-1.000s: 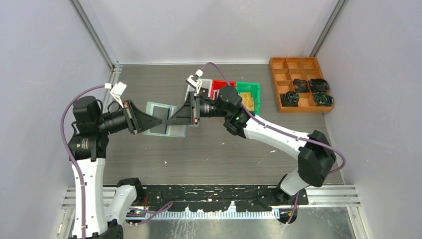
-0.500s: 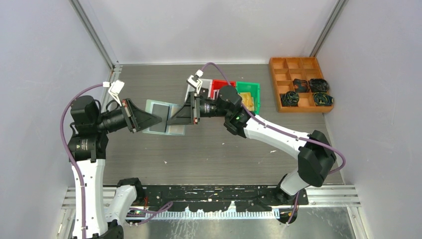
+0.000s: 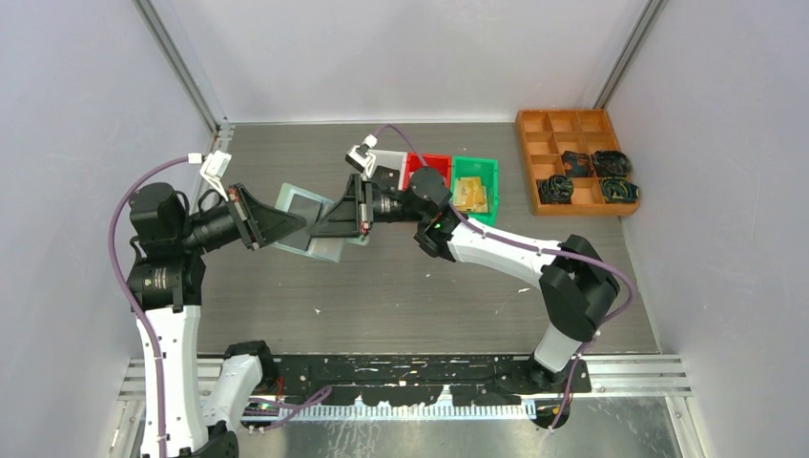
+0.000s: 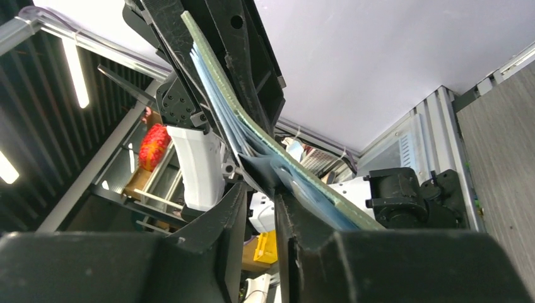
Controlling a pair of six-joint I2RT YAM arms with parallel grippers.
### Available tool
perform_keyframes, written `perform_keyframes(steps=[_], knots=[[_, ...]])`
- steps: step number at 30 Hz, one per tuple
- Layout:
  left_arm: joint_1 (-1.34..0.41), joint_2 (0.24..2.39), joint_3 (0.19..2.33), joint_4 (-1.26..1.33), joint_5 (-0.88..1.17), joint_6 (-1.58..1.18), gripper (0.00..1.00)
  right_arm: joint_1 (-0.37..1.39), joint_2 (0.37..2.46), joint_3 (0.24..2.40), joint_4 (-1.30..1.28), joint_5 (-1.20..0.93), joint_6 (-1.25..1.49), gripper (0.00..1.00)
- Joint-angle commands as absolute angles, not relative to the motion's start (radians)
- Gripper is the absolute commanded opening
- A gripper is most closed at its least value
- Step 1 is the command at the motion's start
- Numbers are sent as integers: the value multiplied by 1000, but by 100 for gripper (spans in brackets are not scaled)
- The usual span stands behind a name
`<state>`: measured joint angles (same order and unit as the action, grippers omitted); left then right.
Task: Take the credit cards out of the card holder
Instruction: Remove the credit card from the card holder.
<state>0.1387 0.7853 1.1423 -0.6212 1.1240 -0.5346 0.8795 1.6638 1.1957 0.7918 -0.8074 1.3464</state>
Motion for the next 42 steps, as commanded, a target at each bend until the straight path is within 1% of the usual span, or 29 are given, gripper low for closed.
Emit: perform_keyframes(steps=[1,4,7,10,15,24,36,40,41,42], knots=[[123,776,1137,-617,1199,-531,2,899,1657,1235,1032,-735,1427,25],[123,771,1134,-589,1230,-560,5,898,1664,1225,1062,-718,1445,17],[123,760,1126,-555,1266,-598,5,891,1678,1204,1118,-696,1490,5],[123,754,1116,-517,1286,-640,5,883,1685,1181,1168,-687,1525,1],[122,762,1114,-465,1290,-706,6,882,1653,1125,1176,-689,1487,1],[123,781,1111,-440,1274,-739,6,882,1566,1039,1085,-684,1372,1],[123,775,1121,-439,1275,-751,7,879,1515,1032,936,-713,1263,1],[122,778,1123,-442,1273,-753,10,880,1500,1042,878,-714,1224,1],[121,778,1122,-443,1274,-753,10,880,1500,1049,875,-713,1223,2],[122,778,1120,-442,1273,-753,11,880,1500,1055,877,-710,1227,14]])
